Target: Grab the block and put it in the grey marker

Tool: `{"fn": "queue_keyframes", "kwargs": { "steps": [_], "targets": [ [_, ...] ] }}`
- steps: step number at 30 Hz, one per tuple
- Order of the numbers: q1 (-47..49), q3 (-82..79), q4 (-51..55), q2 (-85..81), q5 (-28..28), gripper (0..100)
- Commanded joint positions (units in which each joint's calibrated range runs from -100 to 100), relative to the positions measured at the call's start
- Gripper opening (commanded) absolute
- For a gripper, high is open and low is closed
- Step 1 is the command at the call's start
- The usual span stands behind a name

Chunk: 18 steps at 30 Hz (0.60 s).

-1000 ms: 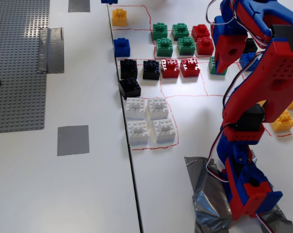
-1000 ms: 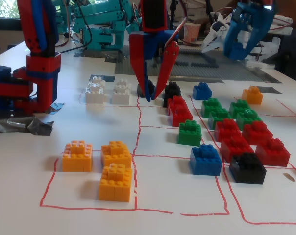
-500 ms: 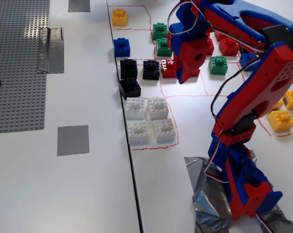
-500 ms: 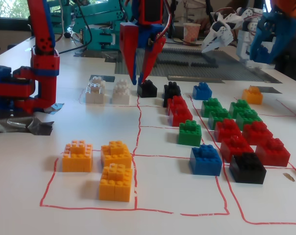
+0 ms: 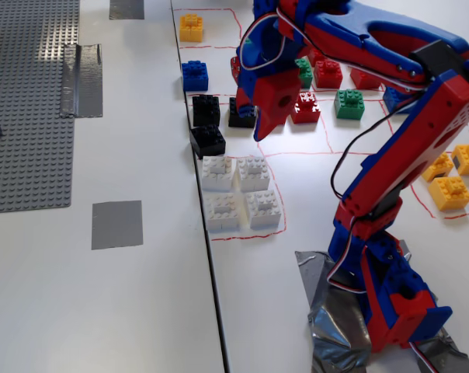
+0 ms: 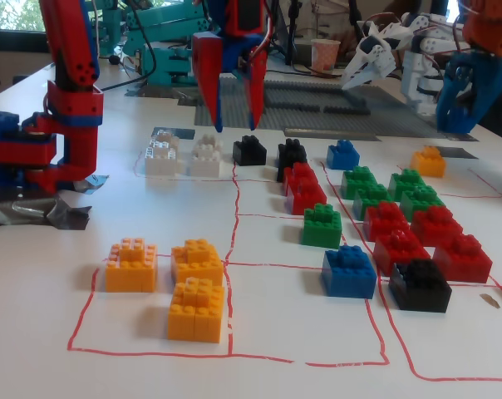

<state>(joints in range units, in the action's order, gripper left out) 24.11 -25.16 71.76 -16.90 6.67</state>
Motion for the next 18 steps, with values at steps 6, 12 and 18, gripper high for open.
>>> {"fn": "queue_keyframes", "kwargs": {
  "steps": [6, 12, 18],
  "targets": [
    [0.1, 9.6, -0.4, 3.1, 2.2, 22],
    [0.1, 14.9, 0.0, 8.8, 2.8, 21],
    [0.7, 17.1, -0.2, 12.3, 2.9, 21]
  ]
}}
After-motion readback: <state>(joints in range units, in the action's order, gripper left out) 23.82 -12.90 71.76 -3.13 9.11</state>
